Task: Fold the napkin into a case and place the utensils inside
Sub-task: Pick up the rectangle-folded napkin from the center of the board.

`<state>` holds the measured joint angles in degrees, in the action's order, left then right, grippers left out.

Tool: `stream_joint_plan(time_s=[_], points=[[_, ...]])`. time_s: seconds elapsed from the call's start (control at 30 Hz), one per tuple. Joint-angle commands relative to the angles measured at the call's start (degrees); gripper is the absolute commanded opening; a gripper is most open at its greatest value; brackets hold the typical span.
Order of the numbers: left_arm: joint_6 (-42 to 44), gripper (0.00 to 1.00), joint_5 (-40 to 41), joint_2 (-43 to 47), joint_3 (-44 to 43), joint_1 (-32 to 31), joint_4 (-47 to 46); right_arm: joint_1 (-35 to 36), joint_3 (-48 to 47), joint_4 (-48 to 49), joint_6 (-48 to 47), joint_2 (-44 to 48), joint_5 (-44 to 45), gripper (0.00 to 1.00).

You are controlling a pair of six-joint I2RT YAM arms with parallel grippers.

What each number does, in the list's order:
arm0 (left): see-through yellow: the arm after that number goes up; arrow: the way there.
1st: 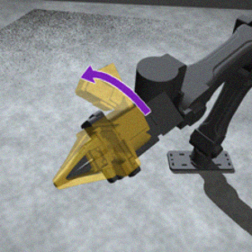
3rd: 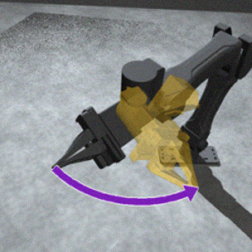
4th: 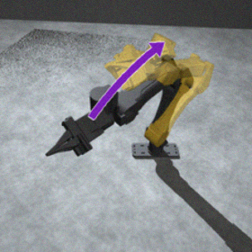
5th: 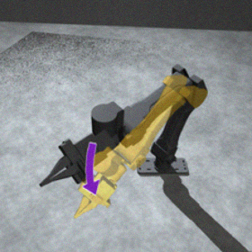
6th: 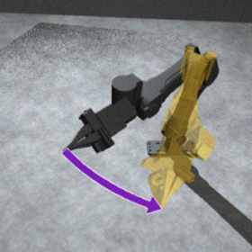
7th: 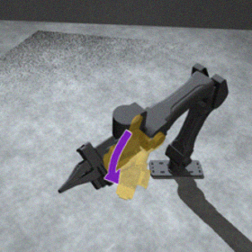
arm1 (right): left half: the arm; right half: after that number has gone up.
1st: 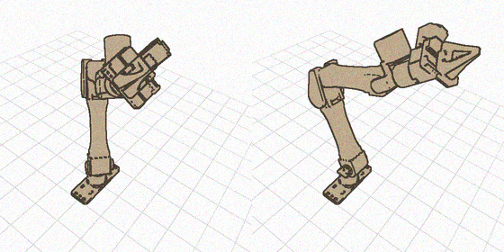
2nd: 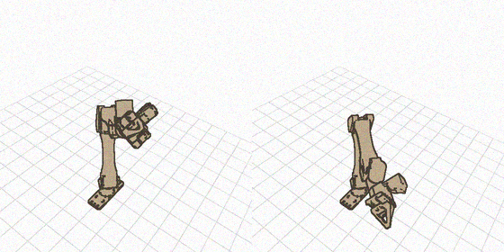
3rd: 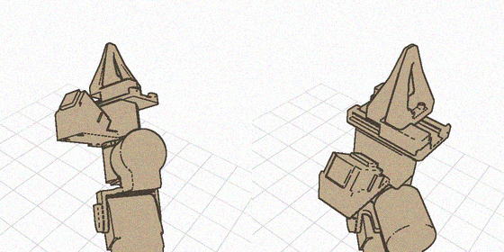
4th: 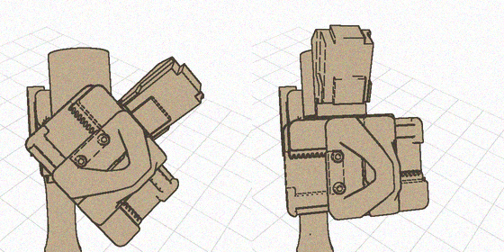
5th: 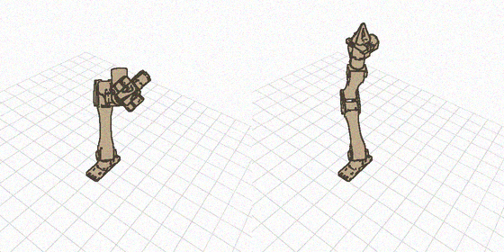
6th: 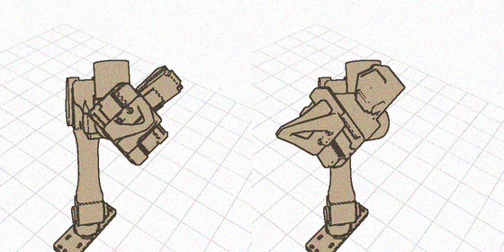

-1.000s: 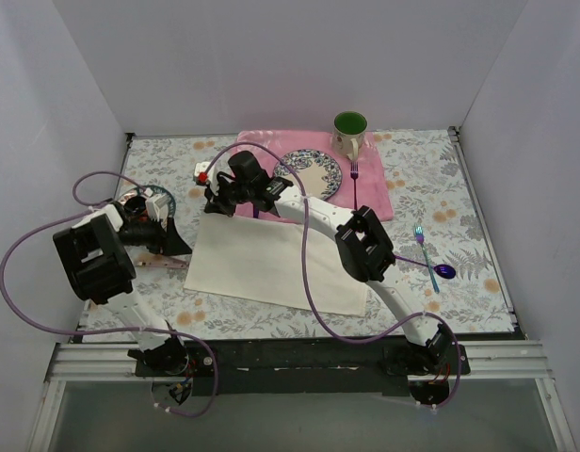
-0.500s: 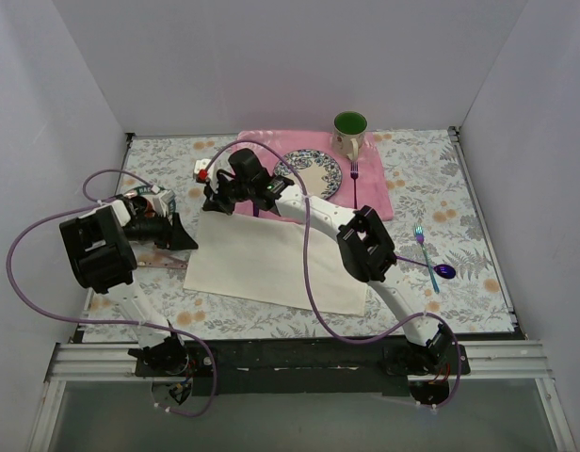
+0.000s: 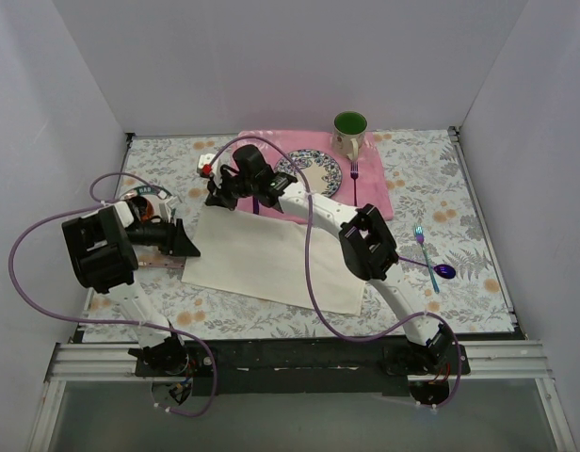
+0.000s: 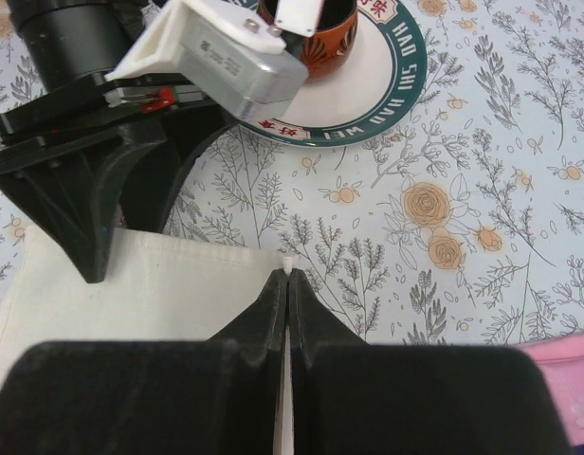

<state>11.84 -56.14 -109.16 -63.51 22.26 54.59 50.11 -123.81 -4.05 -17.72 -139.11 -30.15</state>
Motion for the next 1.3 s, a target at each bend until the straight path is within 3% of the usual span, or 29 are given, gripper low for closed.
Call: stream_joint_plan(time_s=[0.0, 0.47, 0.83, 1.07, 1.27], points=[[4.1, 0.43, -0.6, 4.4, 1.3, -0.1, 5.3, -0.8, -0.2, 3.5, 1.1, 4.5, 0.0, 0.01], [5.7, 0.34, 2.8, 8.7, 6.2, 0.5, 8.9, -1.8, -0.2, 5.4, 2.2, 4.5, 0.3, 0.01], [2.1, 0.26, 2.9, 8.2, 3.5, 3.8, 9.7, -1.9, -0.2, 5.5, 2.6, 4.4, 0.4, 0.01], [1.8, 0.0, 3.5, 8.5, 4.0, 4.8, 10.5, -1.9, -1.7, 5.7, 3.7, 3.4, 0.1, 0.01], [0.8, 0.0, 4.2, 8.7, 0.3, 7.6, 12.9, -1.9, -2.6, 6.6, 5.0, 3.0, -0.4, 0.01]])
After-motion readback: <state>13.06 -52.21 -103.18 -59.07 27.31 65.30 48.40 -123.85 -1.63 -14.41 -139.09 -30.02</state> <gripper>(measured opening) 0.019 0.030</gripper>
